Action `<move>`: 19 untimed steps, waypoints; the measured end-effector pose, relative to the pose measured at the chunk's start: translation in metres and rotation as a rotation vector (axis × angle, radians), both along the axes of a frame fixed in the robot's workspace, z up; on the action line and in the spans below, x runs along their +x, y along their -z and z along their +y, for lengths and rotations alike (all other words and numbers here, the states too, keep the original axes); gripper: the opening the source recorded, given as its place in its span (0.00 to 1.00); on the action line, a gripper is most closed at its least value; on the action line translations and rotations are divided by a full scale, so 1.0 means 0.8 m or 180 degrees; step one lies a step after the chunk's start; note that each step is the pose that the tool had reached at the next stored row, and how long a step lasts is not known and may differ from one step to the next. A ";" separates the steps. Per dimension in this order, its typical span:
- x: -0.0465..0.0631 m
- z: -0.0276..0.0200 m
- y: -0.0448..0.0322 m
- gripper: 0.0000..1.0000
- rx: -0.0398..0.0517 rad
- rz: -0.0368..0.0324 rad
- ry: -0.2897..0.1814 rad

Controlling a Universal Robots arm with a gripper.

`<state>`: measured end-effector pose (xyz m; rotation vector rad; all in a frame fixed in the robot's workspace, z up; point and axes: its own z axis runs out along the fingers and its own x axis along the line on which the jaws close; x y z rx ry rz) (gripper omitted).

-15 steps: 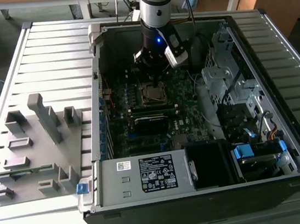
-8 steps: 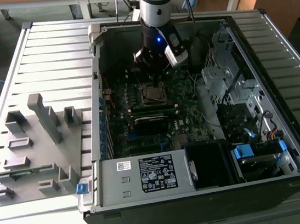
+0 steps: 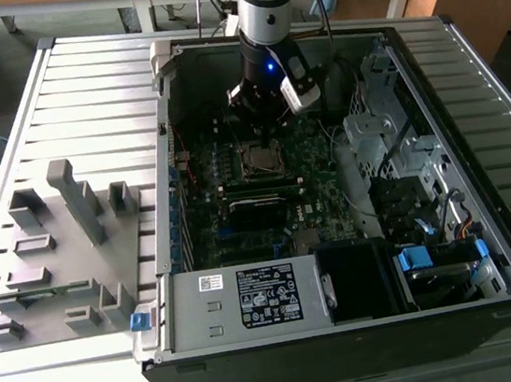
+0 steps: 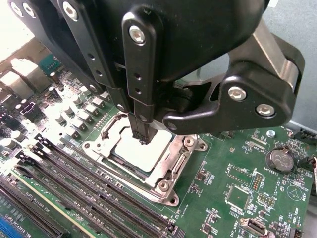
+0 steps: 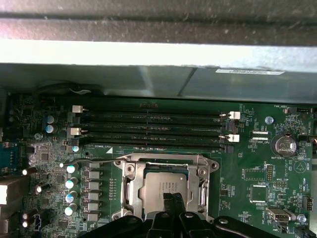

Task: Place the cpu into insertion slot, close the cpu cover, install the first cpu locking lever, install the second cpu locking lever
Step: 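Install the first cpu locking lever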

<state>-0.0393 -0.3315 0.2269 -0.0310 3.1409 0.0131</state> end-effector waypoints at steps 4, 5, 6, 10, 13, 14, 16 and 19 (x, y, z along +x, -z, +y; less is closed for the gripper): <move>0.000 0.0000 -0.0026 0.10 0.0000 0.0000 0.0000; 0.000 0.0000 -0.0037 0.10 0.0000 0.0000 0.0000; 0.000 0.0000 -0.0048 0.10 0.0000 0.0000 0.0000; 0.000 0.0000 -0.0100 0.10 0.0000 0.0000 0.0000; 0.000 0.0000 -0.0141 0.10 0.0000 0.0000 0.0000; 0.000 0.0000 -0.0153 0.10 0.0000 0.0000 0.0000; 0.000 0.0000 -0.0175 0.10 0.0000 0.0000 0.0000; 0.000 0.0000 -0.0175 0.10 0.0001 0.0000 0.0000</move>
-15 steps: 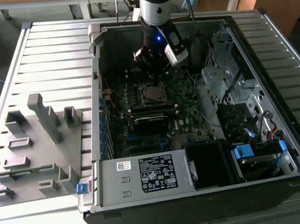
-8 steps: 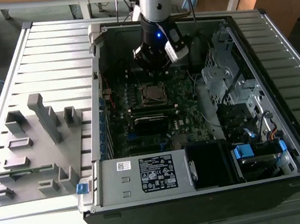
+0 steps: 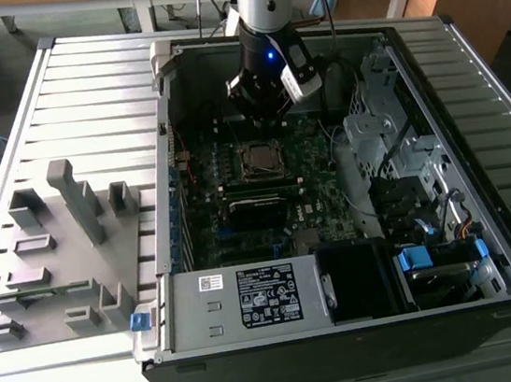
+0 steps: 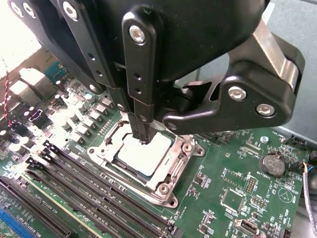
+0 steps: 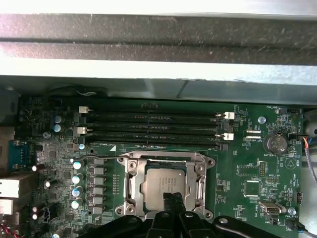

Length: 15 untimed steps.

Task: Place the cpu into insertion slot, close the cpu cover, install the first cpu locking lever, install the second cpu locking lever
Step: 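Install the first cpu locking lever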

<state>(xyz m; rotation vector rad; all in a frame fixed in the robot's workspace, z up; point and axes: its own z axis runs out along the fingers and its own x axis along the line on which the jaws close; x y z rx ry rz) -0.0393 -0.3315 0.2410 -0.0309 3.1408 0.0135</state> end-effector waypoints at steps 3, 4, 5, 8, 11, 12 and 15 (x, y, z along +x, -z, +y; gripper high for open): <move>0.000 0.0000 -0.0005 0.10 -0.0001 0.0000 0.0000; 0.000 0.0000 -0.0005 0.10 -0.0001 0.0000 0.0000; 0.000 0.0000 -0.0006 0.10 -0.0001 0.0001 0.0000; 0.000 0.0000 -0.0008 0.10 -0.0001 0.0000 0.0000; 0.000 -0.0001 -0.0013 0.10 -0.0002 0.0001 0.0000; 0.000 -0.0001 -0.0017 0.10 -0.0002 0.0001 0.0000; 0.000 0.0000 -0.0021 0.10 0.0000 0.0000 0.0000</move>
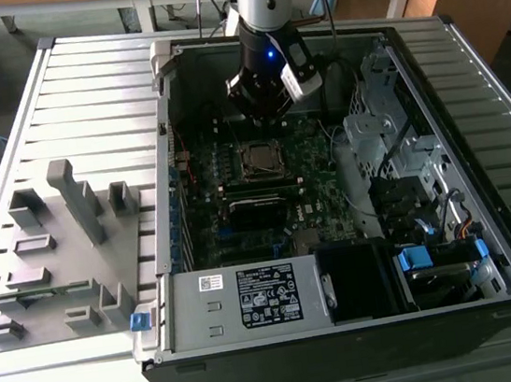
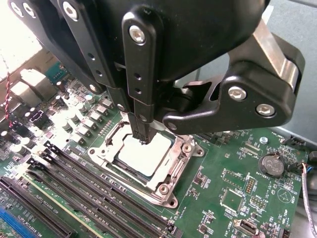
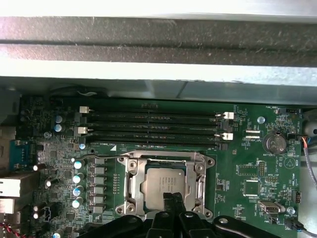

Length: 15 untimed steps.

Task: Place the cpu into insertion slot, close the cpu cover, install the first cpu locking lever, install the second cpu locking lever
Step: 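Install the first cpu locking lever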

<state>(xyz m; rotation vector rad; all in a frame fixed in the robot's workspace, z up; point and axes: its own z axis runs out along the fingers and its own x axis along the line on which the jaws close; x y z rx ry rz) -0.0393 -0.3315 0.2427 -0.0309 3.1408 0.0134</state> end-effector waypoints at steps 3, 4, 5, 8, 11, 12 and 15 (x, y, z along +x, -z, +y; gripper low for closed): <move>0.000 0.0000 -0.0017 0.10 -0.0001 0.0000 0.0000; 0.000 0.0000 -0.0017 0.10 -0.0001 0.0000 0.0000; 0.000 0.0000 -0.0016 0.10 -0.0001 0.0000 0.0000; 0.000 -0.0001 -0.0029 0.10 -0.0002 0.0001 0.0000; 0.000 0.0000 -0.0046 0.10 -0.0001 0.0001 0.0000; 0.000 0.0000 -0.0051 0.10 -0.0001 0.0001 0.0000; 0.000 0.0000 -0.0057 0.10 0.0000 0.0000 0.0000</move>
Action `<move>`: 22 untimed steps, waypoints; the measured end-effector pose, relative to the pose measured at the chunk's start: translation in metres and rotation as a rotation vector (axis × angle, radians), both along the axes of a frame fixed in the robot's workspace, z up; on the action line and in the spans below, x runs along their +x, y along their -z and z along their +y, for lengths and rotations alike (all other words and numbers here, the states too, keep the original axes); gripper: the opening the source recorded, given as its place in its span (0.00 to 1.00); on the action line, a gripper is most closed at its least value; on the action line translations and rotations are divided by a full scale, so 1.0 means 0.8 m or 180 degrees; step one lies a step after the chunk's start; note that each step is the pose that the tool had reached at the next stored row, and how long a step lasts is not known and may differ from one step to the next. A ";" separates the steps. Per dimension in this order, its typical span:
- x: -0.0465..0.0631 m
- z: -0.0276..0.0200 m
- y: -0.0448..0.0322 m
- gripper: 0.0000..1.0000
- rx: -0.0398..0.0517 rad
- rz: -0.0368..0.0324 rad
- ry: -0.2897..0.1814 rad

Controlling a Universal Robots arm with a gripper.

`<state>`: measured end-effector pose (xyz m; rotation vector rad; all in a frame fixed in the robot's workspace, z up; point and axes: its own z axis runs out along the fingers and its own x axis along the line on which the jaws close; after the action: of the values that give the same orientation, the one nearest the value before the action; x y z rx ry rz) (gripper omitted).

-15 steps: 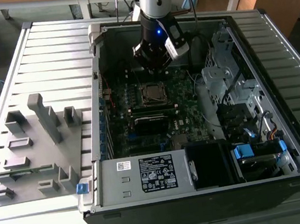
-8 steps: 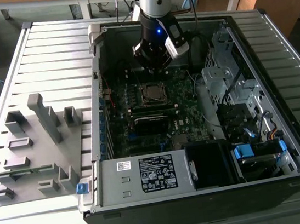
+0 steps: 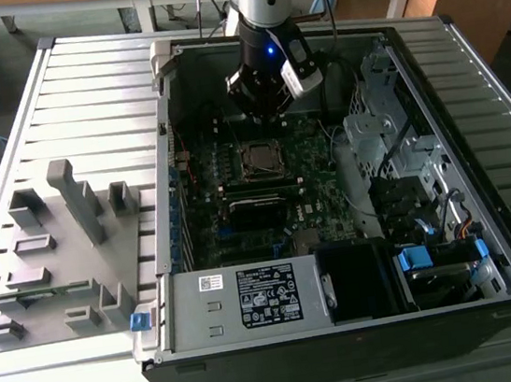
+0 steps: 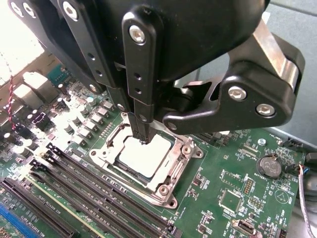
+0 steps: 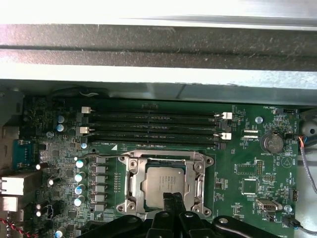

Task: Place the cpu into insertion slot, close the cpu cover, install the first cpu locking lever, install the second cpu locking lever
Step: 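Install the first cpu locking lever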

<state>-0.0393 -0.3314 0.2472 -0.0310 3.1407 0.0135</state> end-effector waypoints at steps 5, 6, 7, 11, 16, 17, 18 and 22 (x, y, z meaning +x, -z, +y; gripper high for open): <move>0.000 0.0000 -0.0002 0.10 -0.0001 0.0001 0.0000; 0.000 0.0000 -0.0002 0.10 -0.0001 0.0001 0.0000; 0.000 0.0000 -0.0002 0.10 -0.0001 0.0001 0.0000; -0.006 -0.0001 -0.0001 0.10 -0.0001 0.0000 0.0000; -0.015 0.0000 0.0001 0.10 -0.0001 0.0000 0.0000; -0.016 0.0000 0.0001 0.10 -0.0001 0.0000 0.0000; -0.017 0.0000 0.0001 0.10 -0.0001 0.0000 0.0000; -0.018 -0.0001 0.0001 0.10 -0.0001 0.0000 0.0000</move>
<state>-0.0541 -0.3315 0.2471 -0.0309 3.1407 0.0130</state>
